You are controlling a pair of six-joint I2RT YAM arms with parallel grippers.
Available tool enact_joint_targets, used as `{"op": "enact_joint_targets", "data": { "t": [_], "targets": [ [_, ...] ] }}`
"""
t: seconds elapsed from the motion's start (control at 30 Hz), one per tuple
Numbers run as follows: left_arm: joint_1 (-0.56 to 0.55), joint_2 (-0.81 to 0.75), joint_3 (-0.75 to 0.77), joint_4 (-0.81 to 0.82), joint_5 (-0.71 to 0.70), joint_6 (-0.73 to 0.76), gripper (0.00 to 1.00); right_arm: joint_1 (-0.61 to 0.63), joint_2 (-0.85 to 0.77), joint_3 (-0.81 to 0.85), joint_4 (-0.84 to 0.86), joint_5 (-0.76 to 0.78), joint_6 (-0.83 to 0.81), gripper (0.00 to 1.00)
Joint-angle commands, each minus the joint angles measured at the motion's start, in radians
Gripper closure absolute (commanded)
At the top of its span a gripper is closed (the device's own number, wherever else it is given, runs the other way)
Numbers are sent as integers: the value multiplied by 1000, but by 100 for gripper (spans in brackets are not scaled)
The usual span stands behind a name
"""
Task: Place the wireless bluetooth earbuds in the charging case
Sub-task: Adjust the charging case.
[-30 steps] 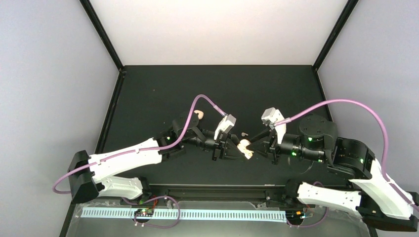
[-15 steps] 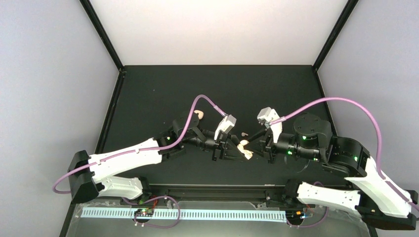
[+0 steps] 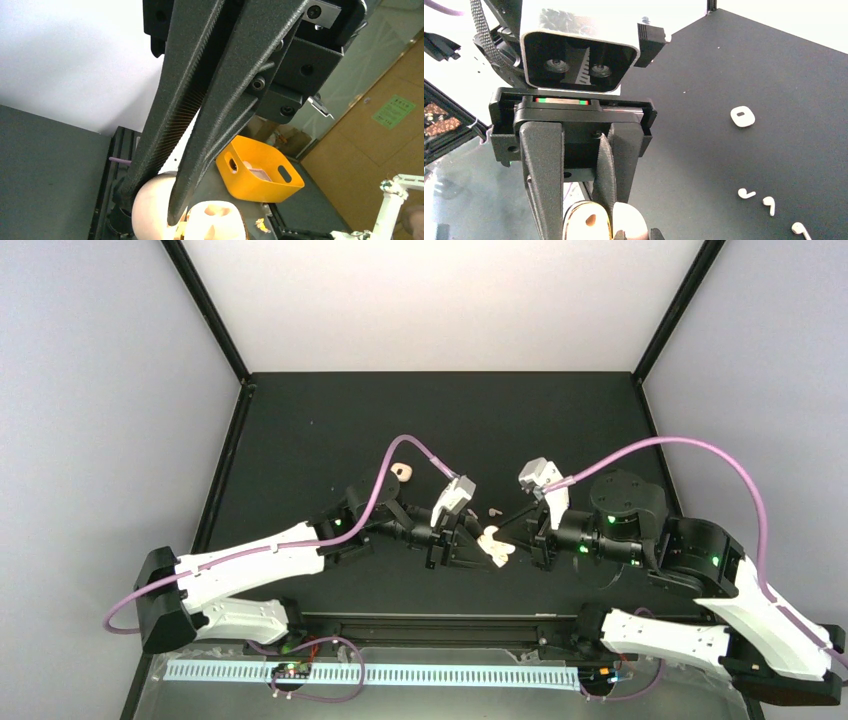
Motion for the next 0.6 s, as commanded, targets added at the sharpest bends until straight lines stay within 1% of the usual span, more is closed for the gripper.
{"op": "enact_joint_targets", "data": {
  "t": [0.0, 0.03, 0.17, 0.2, 0.23, 0.27, 0.4, 0.5, 0.57],
  "targets": [
    [-3, -15, 3, 14, -9, 4, 74, 7, -2, 6, 12, -8, 2, 99],
    [-3, -15, 3, 13, -11, 2, 67, 7, -1, 7, 9, -6, 0, 99],
    [-3, -15, 3, 3, -24, -3, 34, 7, 1, 23, -6, -1, -10, 99],
    [-2, -15, 2, -2, -25, -2, 14, 7, 2, 29, -12, 3, -15, 99],
    [-3, -15, 2, -8, -27, -1, 3, 6, 4, 36, -20, 8, -21, 99],
    [-3, -16, 1, -13, -29, 0, 1, 7, 6, 44, -26, 14, -25, 99],
    [-2, -21, 0, -83, -71, 1, 1, 7, 20, 76, -65, 58, -53, 99],
    [5, -45, -22, -135, -131, 10, 1, 7, 33, 98, -104, 113, -87, 99],
    [12, -84, -67, -133, -199, 0, 1, 7, 33, 103, -116, 162, -113, 99]
  ]
}}
